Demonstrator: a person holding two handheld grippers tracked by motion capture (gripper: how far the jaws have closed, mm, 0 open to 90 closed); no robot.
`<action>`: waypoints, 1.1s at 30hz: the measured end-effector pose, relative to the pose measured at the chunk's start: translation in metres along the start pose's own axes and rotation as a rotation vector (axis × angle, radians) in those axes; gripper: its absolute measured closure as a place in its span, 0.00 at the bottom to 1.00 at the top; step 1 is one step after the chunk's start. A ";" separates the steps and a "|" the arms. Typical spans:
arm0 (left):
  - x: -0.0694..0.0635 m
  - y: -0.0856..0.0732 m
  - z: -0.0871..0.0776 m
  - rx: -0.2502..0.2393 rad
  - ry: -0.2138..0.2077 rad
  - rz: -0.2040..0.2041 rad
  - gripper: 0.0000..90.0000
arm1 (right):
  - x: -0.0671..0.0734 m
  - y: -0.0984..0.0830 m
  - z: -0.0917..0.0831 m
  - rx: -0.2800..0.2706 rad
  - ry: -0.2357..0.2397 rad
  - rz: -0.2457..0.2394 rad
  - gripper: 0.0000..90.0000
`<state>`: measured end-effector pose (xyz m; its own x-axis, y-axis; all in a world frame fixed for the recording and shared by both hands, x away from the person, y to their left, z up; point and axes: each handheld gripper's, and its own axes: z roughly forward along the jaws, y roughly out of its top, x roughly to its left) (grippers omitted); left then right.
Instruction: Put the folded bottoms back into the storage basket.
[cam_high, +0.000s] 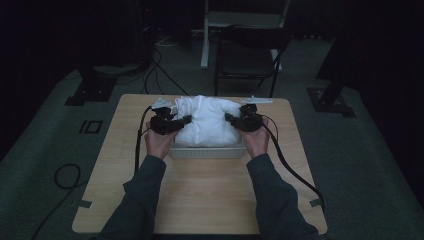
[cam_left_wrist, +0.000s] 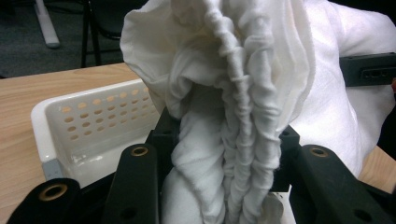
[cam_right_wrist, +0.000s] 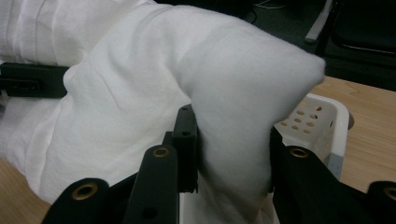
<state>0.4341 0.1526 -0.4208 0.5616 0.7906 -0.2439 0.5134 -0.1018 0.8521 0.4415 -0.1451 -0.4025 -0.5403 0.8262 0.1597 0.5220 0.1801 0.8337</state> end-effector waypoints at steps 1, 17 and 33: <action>0.001 0.000 0.001 0.000 0.001 -0.001 0.64 | 0.000 0.000 0.001 0.001 -0.001 -0.001 0.78; 0.008 -0.002 0.010 0.006 0.015 -0.007 0.64 | -0.003 0.000 0.011 0.011 -0.003 0.011 0.78; 0.012 -0.001 0.018 0.020 0.033 0.005 0.64 | -0.007 -0.001 0.020 0.025 -0.008 0.031 0.78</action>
<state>0.4517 0.1517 -0.4328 0.5422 0.8098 -0.2240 0.5239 -0.1175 0.8436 0.4580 -0.1402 -0.4156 -0.5182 0.8359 0.1808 0.5544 0.1674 0.8152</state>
